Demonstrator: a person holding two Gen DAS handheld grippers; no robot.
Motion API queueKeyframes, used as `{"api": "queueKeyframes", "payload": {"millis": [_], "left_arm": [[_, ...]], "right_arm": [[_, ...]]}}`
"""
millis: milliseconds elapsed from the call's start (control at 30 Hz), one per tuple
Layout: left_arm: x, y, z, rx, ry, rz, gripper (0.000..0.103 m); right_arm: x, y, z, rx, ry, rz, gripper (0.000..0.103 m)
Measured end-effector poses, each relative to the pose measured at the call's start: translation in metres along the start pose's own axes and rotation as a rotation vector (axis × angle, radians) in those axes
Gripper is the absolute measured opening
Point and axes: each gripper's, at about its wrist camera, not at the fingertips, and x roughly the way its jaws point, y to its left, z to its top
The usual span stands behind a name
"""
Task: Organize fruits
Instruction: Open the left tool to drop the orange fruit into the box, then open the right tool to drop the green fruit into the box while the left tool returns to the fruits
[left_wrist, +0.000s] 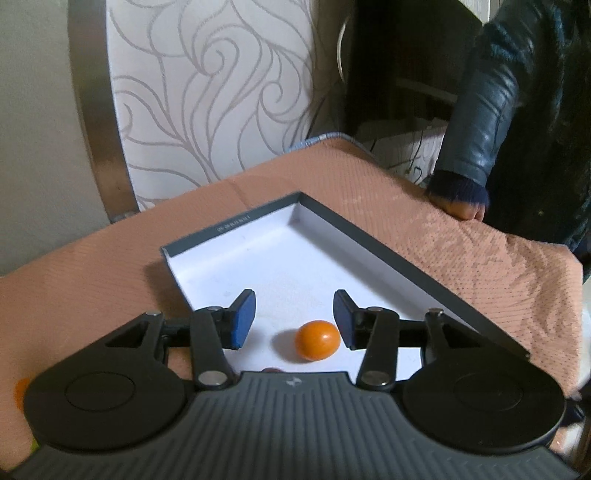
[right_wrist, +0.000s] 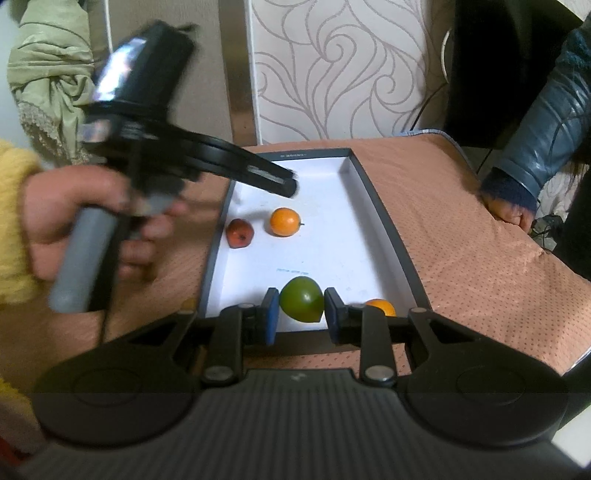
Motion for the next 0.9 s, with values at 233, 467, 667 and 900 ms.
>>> {"api": "queueKeyframes", "payload": {"millis": [233,467,667,900], "left_arm": [[-0.035,0.015,-0.009,-0.04,-0.016,0.034,0.053],[-0.065,0.027,-0.027,-0.086,-0.015,0.075,0.053],[-0.086,0.034,-0.043,-0.118,-0.014,0.119,0.053],[-0.103,0.044,-0.059,-0.166,-0.011,0.169,0.053]], "right_arm": [[0.02,-0.005,0.008,0.011,0.022,0.015,0.029],[0.039,-0.006,0.014,-0.022,0.041,0.031,0.029],[0.06,-0.014,0.022,-0.036,0.058,0.019,0.029],[0.083,-0.015,0.027,-0.052,0.099,0.016,0.03]]}}
